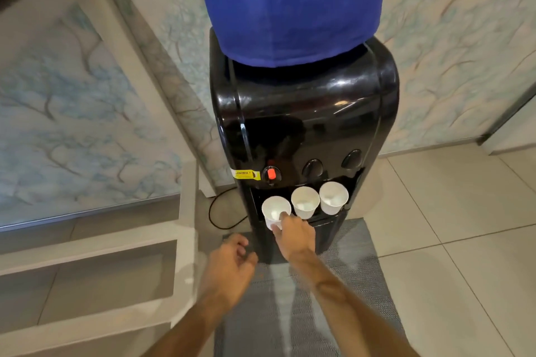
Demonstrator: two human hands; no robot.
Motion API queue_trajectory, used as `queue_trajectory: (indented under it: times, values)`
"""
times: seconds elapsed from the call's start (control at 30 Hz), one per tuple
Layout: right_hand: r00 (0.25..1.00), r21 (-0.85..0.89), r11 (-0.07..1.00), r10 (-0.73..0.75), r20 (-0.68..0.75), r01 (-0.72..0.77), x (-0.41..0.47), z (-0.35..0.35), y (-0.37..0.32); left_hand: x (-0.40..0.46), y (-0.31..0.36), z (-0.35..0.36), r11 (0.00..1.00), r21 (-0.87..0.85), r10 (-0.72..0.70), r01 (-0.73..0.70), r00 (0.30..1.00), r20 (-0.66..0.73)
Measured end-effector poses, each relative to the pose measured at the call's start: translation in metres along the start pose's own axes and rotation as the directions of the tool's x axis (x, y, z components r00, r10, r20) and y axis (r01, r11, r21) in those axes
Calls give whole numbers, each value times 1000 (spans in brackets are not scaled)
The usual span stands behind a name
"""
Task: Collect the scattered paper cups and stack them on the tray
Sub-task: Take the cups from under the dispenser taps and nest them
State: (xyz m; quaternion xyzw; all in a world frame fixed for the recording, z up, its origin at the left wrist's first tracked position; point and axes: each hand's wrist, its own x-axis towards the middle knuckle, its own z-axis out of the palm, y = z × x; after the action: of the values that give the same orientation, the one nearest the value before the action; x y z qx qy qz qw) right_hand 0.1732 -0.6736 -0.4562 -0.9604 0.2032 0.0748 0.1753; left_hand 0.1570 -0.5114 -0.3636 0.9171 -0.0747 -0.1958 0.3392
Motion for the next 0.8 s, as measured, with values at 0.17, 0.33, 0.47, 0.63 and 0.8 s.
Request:
queue_trajectory:
  times: [0.17, 0.33, 0.47, 0.63, 0.8]
  values:
    - [973, 133, 965, -224, -48, 228, -40, -33, 13, 10, 16, -9, 937, 282, 184, -207, 977, 104]
    - [893, 283, 854, -448, -25, 437, -72, -77, 6, 14, 30, -11, 890, 299, 233, -345, 906, 353]
    - [933, 474, 815, -357, -41, 333, -74, -71, 4, 11, 27, -8, 959, 127, 228, -254, 955, 190]
    - [985, 255, 967, 65, -160, -23, -33, -37, 30, 10, 13, -3, 985, -169, -18, 21, 1000, 23]
    - [985, 66, 984, 166, -38, -163, 0, -10, 42, 12, 1, -4, 841, -512, -205, 174, 979, -4]
